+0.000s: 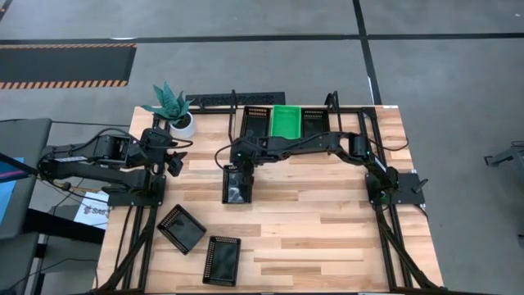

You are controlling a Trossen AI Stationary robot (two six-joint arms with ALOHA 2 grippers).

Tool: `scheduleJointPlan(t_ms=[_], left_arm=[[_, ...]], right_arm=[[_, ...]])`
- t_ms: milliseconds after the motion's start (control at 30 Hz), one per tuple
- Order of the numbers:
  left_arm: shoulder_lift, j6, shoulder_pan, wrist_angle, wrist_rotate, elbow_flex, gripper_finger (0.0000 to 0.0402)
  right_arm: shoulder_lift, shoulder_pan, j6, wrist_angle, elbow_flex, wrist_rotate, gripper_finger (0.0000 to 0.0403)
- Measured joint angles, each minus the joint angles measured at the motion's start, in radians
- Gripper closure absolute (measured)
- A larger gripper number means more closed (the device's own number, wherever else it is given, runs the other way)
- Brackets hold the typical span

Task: Stack baskets on shelf by color
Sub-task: Stack the black basket on top of the black basket on the shelf

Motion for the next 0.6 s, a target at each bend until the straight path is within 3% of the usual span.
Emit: scheduleJointPlan(t_ms=[600], left_arm=[[0.000,0.000,0.000,0.000,0.000,0.000,0.0166]], right_arm=[[0.000,0.000,-0.018,0.042,-0.032,-0.016,0.0246]])
